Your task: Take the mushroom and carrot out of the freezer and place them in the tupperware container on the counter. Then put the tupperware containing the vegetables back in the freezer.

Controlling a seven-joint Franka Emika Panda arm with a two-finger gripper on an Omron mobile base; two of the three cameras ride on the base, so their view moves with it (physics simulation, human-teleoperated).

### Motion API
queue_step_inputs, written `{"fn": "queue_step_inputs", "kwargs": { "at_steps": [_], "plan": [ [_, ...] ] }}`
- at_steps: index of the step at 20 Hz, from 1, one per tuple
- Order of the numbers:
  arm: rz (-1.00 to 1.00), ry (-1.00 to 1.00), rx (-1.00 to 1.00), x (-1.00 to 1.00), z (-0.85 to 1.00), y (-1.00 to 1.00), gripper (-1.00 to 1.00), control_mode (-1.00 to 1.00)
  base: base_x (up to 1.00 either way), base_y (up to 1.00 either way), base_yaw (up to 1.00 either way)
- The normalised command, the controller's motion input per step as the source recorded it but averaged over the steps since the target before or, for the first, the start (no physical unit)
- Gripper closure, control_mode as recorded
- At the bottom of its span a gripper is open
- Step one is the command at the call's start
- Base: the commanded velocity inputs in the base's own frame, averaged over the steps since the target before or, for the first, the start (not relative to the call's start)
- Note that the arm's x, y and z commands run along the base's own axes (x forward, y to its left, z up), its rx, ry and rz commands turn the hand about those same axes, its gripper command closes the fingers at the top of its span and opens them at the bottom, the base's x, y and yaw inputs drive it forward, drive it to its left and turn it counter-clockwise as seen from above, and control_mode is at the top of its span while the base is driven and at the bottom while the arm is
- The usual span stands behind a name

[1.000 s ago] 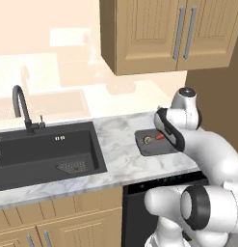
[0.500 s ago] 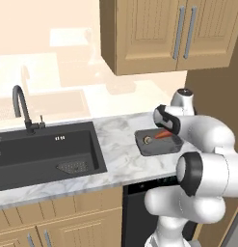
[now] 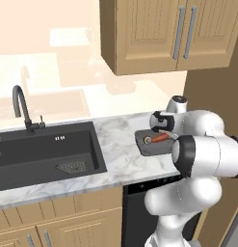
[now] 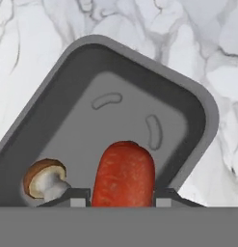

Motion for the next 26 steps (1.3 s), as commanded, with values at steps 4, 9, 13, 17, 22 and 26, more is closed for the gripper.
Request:
{"fn": "queue_step_inputs", "kwargs": {
  "at_steps": [4,9,13,17,22,26],
  "plan": [
    [-0.04,0.00,0.00,0.59,-0.14,0.00,1.00,-1.00,0.00,0.00,0.00],
    [-0.04,0.02,0.00,0.52,-0.16,-0.02,1.00,-1.00,0.00,0.00,0.00],
    [-0.01,0.00,0.00,0.02,-0.19,-0.20,1.00,-1.00,0.00,0.00,0.00],
    [0.00,0.01,0.00,0.00,-0.33,-0.20,1.00,-1.00,0.00,0.00,0.00],
    [0.00,0.01,0.00,0.00,-0.29,-0.11,-1.00,-1.00,0.00,0.00,0.00],
    [0.00,0.00,0.00,0.00,-0.03,0.00,-1.00,-1.00,0.00,0.00,0.00]
  ]
}}
